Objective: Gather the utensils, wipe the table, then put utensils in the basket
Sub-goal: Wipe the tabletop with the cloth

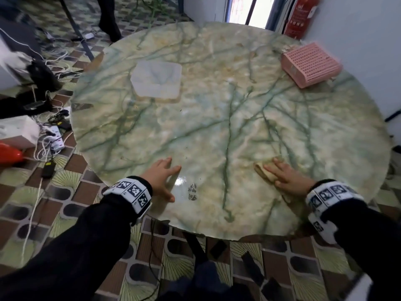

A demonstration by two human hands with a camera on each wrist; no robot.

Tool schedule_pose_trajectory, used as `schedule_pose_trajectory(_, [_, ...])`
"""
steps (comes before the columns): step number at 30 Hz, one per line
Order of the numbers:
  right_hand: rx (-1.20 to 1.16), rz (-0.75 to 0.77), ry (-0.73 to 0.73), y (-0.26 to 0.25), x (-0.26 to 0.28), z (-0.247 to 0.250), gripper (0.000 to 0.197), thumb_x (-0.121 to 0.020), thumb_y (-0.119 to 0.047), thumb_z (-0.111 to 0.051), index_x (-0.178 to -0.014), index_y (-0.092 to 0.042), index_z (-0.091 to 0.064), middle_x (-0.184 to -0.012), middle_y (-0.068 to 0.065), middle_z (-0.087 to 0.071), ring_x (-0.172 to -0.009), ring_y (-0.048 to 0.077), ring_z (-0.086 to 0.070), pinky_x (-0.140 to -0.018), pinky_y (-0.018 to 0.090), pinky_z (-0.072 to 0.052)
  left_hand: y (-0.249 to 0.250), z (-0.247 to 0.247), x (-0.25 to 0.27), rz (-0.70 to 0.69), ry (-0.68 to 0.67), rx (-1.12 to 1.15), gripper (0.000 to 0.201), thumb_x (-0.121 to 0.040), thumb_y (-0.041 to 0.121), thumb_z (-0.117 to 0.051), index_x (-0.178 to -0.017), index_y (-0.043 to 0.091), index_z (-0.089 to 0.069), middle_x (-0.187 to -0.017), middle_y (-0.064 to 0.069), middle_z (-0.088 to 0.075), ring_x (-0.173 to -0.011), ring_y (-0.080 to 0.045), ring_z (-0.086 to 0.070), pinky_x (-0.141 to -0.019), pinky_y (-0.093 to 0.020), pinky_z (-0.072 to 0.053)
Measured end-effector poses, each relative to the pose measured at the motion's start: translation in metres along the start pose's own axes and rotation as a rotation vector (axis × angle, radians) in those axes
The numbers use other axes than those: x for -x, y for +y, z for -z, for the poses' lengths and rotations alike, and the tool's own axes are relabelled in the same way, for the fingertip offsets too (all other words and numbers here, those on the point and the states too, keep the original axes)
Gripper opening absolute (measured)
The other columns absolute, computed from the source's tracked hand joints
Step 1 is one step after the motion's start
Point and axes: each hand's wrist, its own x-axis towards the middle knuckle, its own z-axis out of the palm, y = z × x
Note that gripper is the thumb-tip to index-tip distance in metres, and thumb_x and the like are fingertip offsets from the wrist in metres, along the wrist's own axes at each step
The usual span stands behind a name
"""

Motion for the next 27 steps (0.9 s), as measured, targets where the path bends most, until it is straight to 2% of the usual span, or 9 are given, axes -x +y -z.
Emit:
schedule_pose_trajectory(2, [-0.039, -0.164, 0.16, 0.003, -0.029, 0.014, 0.074, -0.083, -0.033, -0.03, -0.148, -0.011, -0.003, -0.155, 0.022, 0.0, -0.146, 0.03, -0.001, -0.115, 0.028, -0.007, 0.002, 0.0, 0.0, 0.01, 0.003, 0.0, 0.111, -0.064, 0.044, -0.078, -0.148, 0.03, -0.008, -0.157, -0.006, 0.009, -0.145, -0.026, 0.005, -0.12, -0.044, -0.009])
schedule_pose_trajectory(4, [-0.085, -0.183, 0.235, -0.018, -0.055, 0.019, 0.062, -0.096, -0.026, -0.041, -0.149, -0.017, -0.01, -0.155, 0.022, -0.007, -0.145, 0.03, -0.008, -0.114, 0.029, -0.011, 0.002, 0.0, 0.001, 0.019, 0.002, -0.001, 0.112, -0.064, 0.043, -0.079, -0.149, 0.029, -0.008, -0.157, -0.007, 0.008, -0.145, -0.026, 0.005, -0.119, -0.044, -0.011])
schedule_pose_trajectory(11, [0.098, 0.252, 0.085, -0.139, -0.019, -0.021, 0.061, -0.097, -0.026, -0.039, -0.147, -0.04, -0.007, -0.158, 0.0, 0.011, -0.146, 0.022, 0.004, -0.116, 0.047, -0.008, 0.002, -0.001, 0.005, 0.014, 0.01, 0.022, 0.107, -0.068, 0.039, -0.078, -0.149, 0.024, -0.01, -0.157, -0.01, 0.007, -0.146, -0.026, 0.004, -0.12, -0.038, -0.009])
schedule_pose_trajectory(16, [0.072, 0.385, -0.007, -0.076, 0.055, -0.062, 0.056, -0.099, -0.039, -0.03, -0.144, -0.044, 0.002, -0.15, -0.012, 0.025, -0.144, 0.016, 0.014, -0.116, 0.044, 0.004, 0.002, -0.002, 0.006, -0.003, 0.036, 0.045, 0.107, -0.068, 0.038, -0.079, -0.149, 0.023, -0.011, -0.157, -0.009, 0.005, -0.146, -0.024, 0.001, -0.118, -0.033, -0.009])
schedule_pose_trajectory(19, [-0.01, 0.318, -0.039, -0.001, 0.06, -0.06, 0.068, -0.058, -0.088, 0.01, -0.123, -0.069, 0.012, -0.141, -0.01, 0.029, -0.14, 0.013, 0.015, -0.117, 0.039, 0.002, 0.002, -0.001, 0.006, -0.001, 0.043, 0.068, 0.106, -0.068, 0.036, -0.079, -0.149, 0.024, -0.011, -0.158, -0.007, 0.005, -0.146, -0.023, 0.001, -0.118, -0.033, -0.009])
schedule_pose_trajectory(22, [-0.062, 0.14, 0.013, 0.075, 0.039, -0.041, 0.07, -0.038, -0.096, 0.02, -0.107, -0.083, 0.012, -0.154, 0.012, 0.01, -0.141, 0.019, 0.008, -0.114, 0.029, -0.001, 0.004, 0.0, 0.005, 0.031, 0.023, 0.102, 0.107, -0.067, 0.035, -0.08, -0.149, 0.024, -0.011, -0.157, -0.006, 0.007, -0.146, -0.021, 0.003, -0.117, -0.033, -0.008])
schedule_pose_trajectory(24, [-0.046, 0.037, 0.098, 0.114, 0.009, -0.026, 0.117, -0.044, -0.096, 0.014, -0.143, -0.043, -0.021, -0.154, 0.024, 0.0, -0.145, 0.032, -0.001, -0.114, 0.029, -0.005, 0.009, 0.0, 0.004, 0.072, 0.003, 0.139, 0.112, -0.065, 0.041, -0.081, -0.149, 0.024, -0.009, -0.157, -0.007, 0.01, -0.145, -0.023, 0.006, -0.117, -0.034, -0.006])
schedule_pose_trajectory(25, [-0.045, -0.044, 0.114, 0.121, -0.004, -0.012, 0.119, -0.056, -0.089, 0.005, -0.148, -0.016, -0.014, -0.153, 0.025, -0.002, -0.145, 0.034, -0.004, -0.115, 0.03, -0.007, 0.014, 0.0, 0.002, 0.102, 0.002, 0.153, 0.114, -0.063, 0.044, -0.08, -0.149, 0.023, -0.009, -0.157, -0.008, 0.01, -0.145, -0.024, 0.006, -0.118, -0.036, -0.006])
schedule_pose_trajectory(27, [-0.004, -0.203, 0.191, 0.123, -0.034, 0.012, 0.082, -0.083, -0.057, -0.021, -0.149, -0.011, -0.004, -0.155, 0.024, -0.003, -0.145, 0.033, -0.005, -0.116, 0.031, -0.009, 0.028, -0.001, -0.002, 0.159, 0.027, 0.157, 0.114, -0.063, 0.048, -0.079, -0.149, 0.02, -0.01, -0.157, -0.011, 0.006, -0.145, -0.026, 0.003, -0.119, -0.037, -0.01])
